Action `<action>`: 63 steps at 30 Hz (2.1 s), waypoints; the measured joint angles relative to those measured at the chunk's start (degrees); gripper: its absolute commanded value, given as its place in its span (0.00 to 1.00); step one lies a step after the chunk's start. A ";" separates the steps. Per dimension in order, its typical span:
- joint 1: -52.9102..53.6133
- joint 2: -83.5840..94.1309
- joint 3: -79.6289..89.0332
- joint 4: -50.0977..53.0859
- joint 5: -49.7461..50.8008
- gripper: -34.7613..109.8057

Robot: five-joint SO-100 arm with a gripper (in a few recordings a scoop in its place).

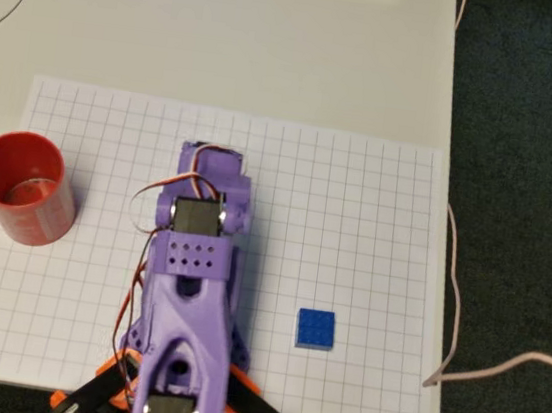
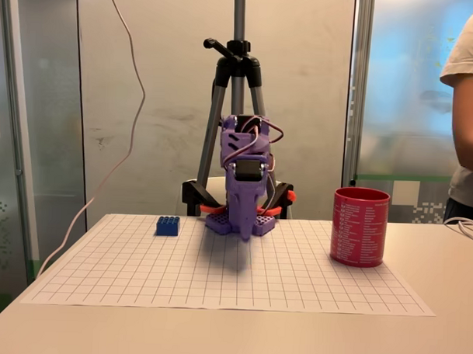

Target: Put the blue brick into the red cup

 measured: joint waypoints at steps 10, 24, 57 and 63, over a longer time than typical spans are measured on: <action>12.57 -23.03 -34.80 8.09 -0.44 0.24; 51.42 -47.81 -72.77 30.76 8.96 0.24; 73.21 -63.54 -39.73 17.31 28.65 0.24; 74.53 -64.34 -32.17 13.01 32.52 0.24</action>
